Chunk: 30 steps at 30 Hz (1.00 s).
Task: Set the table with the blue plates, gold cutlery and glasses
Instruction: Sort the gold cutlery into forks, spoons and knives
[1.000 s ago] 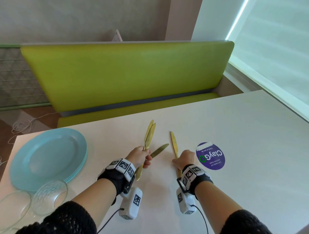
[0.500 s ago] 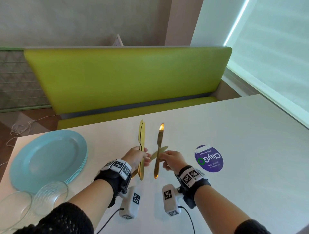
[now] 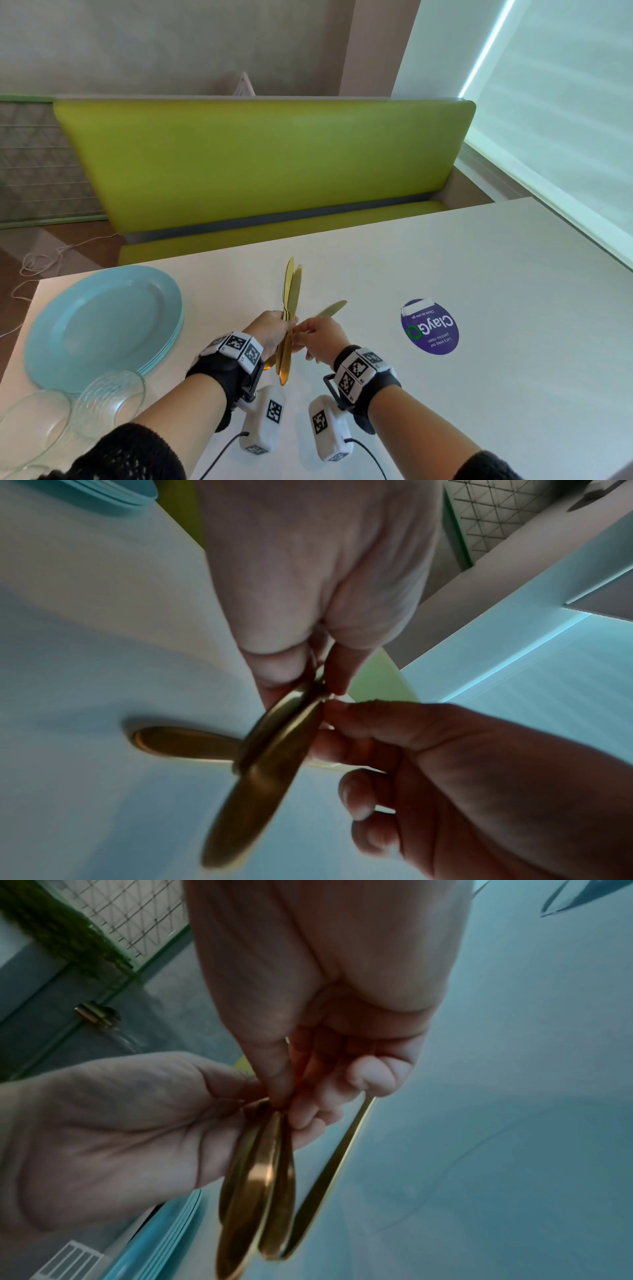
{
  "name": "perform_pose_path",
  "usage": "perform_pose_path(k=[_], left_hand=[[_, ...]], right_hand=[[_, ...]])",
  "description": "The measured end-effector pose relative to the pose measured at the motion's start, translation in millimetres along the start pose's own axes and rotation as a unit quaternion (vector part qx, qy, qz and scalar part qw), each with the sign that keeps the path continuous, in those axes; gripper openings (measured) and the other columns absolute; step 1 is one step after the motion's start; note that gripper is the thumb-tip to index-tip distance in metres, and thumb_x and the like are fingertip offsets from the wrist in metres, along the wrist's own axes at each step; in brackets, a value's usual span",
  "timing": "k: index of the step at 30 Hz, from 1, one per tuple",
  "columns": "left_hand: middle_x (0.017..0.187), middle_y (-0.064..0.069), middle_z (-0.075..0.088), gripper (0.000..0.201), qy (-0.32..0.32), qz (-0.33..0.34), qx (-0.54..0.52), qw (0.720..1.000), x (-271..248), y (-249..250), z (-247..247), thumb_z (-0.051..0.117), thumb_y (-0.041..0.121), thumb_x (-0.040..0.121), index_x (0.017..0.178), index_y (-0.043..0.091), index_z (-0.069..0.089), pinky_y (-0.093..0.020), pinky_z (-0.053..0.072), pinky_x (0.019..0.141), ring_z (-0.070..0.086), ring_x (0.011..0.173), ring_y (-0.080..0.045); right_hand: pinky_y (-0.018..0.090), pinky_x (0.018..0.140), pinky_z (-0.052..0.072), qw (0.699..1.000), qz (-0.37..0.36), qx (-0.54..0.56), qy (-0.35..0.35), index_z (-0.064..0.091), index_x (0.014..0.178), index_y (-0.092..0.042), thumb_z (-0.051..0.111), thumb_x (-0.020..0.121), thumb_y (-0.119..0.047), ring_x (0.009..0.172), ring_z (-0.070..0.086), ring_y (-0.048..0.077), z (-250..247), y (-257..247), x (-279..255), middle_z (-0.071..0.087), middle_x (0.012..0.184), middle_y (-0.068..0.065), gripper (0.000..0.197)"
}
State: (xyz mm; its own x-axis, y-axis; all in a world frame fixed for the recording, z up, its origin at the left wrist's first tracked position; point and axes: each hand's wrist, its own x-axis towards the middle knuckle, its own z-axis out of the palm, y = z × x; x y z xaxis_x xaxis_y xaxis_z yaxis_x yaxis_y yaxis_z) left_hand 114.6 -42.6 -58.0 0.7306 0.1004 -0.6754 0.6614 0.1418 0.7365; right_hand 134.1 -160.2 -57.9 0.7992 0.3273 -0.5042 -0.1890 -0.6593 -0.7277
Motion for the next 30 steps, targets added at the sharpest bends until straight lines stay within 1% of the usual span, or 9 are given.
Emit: perform_pose_path(k=[3, 5, 7, 10, 12, 16, 21, 27, 30], left_hand=[[0.080, -0.015, 0.061, 0.010, 0.014, 0.002, 0.007, 1.000, 0.8, -1.9, -4.8, 0.047, 0.008, 0.096, 0.093, 0.003, 0.055, -0.039, 0.055, 0.072, 0.061, 0.070, -0.027], [0.082, -0.012, 0.064, 0.013, 0.044, 0.009, 0.022, 0.999, 1.7, -2.5, -10.2, 0.043, 0.008, 0.097, 0.089, 0.008, 0.053, -0.040, 0.056, 0.073, 0.063, 0.074, -0.028], [0.081, -0.010, 0.063, 0.016, 0.082, 0.021, 0.038, 0.996, 3.9, -2.9, -17.0, 0.040, 0.010, 0.098, 0.087, 0.010, 0.051, -0.041, 0.057, 0.076, 0.064, 0.072, -0.027], [0.076, -0.007, 0.057, 0.014, 0.126, 0.037, 0.053, 0.990, 3.9, -3.0, -25.6, 0.036, 0.010, 0.098, 0.095, 0.007, 0.050, -0.032, 0.051, 0.063, 0.058, 0.063, -0.021], [0.075, -0.006, 0.054, 0.015, 0.133, 0.043, 0.061, 0.988, 3.7, -4.1, -29.9, 0.035, 0.010, 0.099, 0.099, 0.006, 0.050, -0.030, 0.049, 0.061, 0.054, 0.061, -0.019], [0.075, -0.004, 0.054, 0.016, 0.137, 0.040, 0.082, 0.986, 6.1, -8.3, -36.5, 0.033, 0.011, 0.098, 0.099, 0.007, 0.050, -0.029, 0.047, 0.061, 0.052, 0.062, -0.018], [0.076, -0.006, 0.052, 0.015, 0.117, 0.028, 0.067, 0.990, 6.4, -8.7, -40.5, 0.034, 0.004, 0.095, 0.101, 0.006, 0.047, -0.029, 0.044, 0.058, 0.051, 0.062, -0.018], [0.076, -0.008, 0.051, 0.015, 0.093, 0.026, 0.041, 0.994, 5.4, -5.1, -39.1, 0.035, 0.002, 0.096, 0.104, 0.003, 0.047, -0.030, 0.045, 0.055, 0.049, 0.061, -0.019], [0.077, -0.008, 0.052, 0.016, 0.089, 0.028, 0.045, 0.995, 4.2, -7.4, -36.7, 0.036, 0.002, 0.096, 0.107, 0.003, 0.049, -0.029, 0.047, 0.055, 0.051, 0.062, -0.019]], right_hand=[[0.010, 0.041, 0.041, 0.999, 0.017, -0.028, 0.018, 0.064, 0.075, -0.020, 0.062, 0.087, -0.031, 0.053, 0.052, 0.003, 0.4, -0.2, 1.6, 0.064, 0.072, -0.008, 0.016], [0.022, 0.063, 0.055, 0.996, 0.045, -0.063, 0.039, 0.057, 0.065, -0.021, 0.061, 0.087, -0.033, 0.065, 0.057, 0.011, 0.4, 2.8, 5.6, 0.065, 0.078, -0.002, 0.025], [0.032, 0.079, 0.057, 0.991, 0.078, -0.090, 0.062, 0.047, 0.059, -0.023, 0.060, 0.088, -0.031, 0.073, 0.057, 0.018, 2.7, 4.7, 7.4, 0.062, 0.083, 0.002, 0.033], [0.030, 0.071, 0.052, 0.985, 0.115, -0.096, 0.084, 0.045, 0.063, -0.020, 0.060, 0.088, -0.035, 0.076, 0.057, 0.020, 12.6, 4.7, 8.9, 0.059, 0.086, 0.003, 0.033], [0.030, 0.073, 0.052, 0.985, 0.129, -0.070, 0.090, 0.056, 0.079, -0.014, 0.062, 0.086, -0.036, 0.082, 0.062, 0.022, 21.1, 0.3, 9.4, 0.062, 0.091, 0.004, 0.024], [0.030, 0.075, 0.055, 0.977, 0.152, -0.100, 0.110, 0.064, 0.105, -0.007, 0.066, 0.083, -0.038, 0.097, 0.067, 0.024, 34.1, -7.7, 14.7, 0.066, 0.098, 0.006, 0.038], [0.025, 0.075, 0.053, 0.970, 0.176, -0.102, 0.131, 0.065, 0.105, -0.007, 0.059, 0.086, -0.016, 0.097, 0.067, 0.023, 30.3, -10.3, 20.5, 0.067, 0.101, 0.008, 0.022], [0.025, 0.068, 0.050, 0.964, 0.156, -0.172, 0.132, 0.066, 0.091, -0.011, 0.060, 0.082, -0.017, 0.080, 0.062, 0.022, 27.0, -13.4, 19.4, 0.062, 0.086, 0.005, 0.012], [0.027, 0.075, 0.054, 0.958, 0.148, -0.209, 0.127, 0.063, 0.080, -0.014, 0.061, 0.081, -0.015, 0.080, 0.061, 0.022, 23.8, -11.6, 16.6, 0.058, 0.083, 0.004, 0.003]])
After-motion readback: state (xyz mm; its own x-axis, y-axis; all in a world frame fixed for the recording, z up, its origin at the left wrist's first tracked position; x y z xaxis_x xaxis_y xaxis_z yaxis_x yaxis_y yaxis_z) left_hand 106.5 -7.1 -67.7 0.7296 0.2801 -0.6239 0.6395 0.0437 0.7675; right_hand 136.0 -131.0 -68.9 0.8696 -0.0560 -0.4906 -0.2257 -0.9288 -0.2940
